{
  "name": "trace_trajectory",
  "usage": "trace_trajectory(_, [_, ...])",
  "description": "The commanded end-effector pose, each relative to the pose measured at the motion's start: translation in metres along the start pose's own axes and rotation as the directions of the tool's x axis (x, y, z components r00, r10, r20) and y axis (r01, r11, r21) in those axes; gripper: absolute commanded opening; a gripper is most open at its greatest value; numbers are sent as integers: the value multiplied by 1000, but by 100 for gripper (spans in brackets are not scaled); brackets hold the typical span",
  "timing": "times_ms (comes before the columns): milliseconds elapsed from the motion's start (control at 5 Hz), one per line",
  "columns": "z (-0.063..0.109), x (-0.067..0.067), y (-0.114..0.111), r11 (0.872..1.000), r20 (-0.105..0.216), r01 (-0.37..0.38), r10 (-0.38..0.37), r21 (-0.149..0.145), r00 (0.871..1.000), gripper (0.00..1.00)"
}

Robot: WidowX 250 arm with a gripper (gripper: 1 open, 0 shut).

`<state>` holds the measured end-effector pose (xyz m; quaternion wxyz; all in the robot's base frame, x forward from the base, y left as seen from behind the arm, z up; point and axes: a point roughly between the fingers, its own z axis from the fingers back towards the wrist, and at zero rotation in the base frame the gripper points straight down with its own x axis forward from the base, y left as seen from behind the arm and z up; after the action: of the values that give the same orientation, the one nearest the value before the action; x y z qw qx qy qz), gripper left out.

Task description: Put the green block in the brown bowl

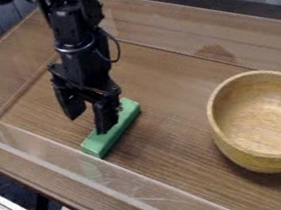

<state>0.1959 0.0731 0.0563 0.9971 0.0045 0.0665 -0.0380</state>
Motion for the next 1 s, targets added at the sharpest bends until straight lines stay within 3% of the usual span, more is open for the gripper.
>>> trace_trajectory(0, [3, 7, 3, 1000, 39, -5, 5, 10, 999, 100])
trace_trajectory(800, [-2, 12, 1, 1000, 65, -10, 12, -21, 998, 100])
